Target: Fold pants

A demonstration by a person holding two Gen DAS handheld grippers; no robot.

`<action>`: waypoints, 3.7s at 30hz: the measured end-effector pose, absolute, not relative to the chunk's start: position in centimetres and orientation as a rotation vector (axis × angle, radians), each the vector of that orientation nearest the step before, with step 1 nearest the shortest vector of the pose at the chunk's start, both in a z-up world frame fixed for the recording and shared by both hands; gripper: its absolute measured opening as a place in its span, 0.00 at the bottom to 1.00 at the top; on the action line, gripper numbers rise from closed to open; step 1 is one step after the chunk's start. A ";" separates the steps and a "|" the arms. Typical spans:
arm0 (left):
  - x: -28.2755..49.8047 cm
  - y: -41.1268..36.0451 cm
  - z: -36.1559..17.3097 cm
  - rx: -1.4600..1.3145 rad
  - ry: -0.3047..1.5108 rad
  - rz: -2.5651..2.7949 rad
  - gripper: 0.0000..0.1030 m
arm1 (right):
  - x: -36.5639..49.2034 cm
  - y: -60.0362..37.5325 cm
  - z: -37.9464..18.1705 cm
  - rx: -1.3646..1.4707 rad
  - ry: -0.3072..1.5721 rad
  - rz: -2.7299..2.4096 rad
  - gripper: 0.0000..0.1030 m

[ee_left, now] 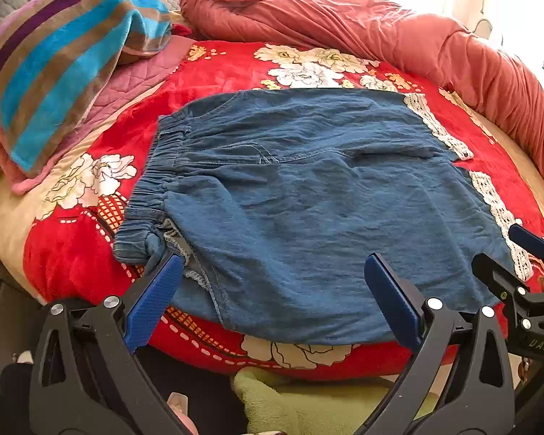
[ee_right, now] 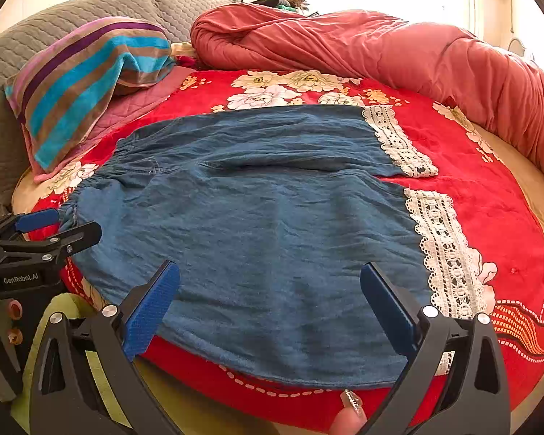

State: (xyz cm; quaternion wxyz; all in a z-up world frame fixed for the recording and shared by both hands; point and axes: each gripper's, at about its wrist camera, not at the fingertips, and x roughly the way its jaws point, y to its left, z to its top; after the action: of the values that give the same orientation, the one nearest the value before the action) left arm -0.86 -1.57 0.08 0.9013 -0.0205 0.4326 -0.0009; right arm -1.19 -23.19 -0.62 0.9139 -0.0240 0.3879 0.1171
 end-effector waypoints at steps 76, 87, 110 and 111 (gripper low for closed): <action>11.0 11.1 -0.8 -0.146 0.953 0.146 0.92 | 15.9 -13.9 0.7 -0.294 0.766 0.404 0.96; 18.1 14.7 -3.1 -0.180 1.041 0.134 0.92 | 25.7 -8.4 -1.8 -0.426 0.846 0.531 0.96; 17.6 12.0 -1.1 -0.048 0.816 -0.014 0.26 | 30.0 -4.1 -6.0 -0.617 0.883 0.742 0.62; 17.5 11.8 -1.0 -0.044 0.810 -0.015 0.26 | 29.8 -4.0 -5.9 -0.598 0.887 0.763 0.41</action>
State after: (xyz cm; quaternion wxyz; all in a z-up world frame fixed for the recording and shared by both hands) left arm 17.47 11.83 -0.98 0.9189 -0.0212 0.3938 -0.0073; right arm 29.80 -4.03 -5.94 0.7917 -0.2779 0.4124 0.3548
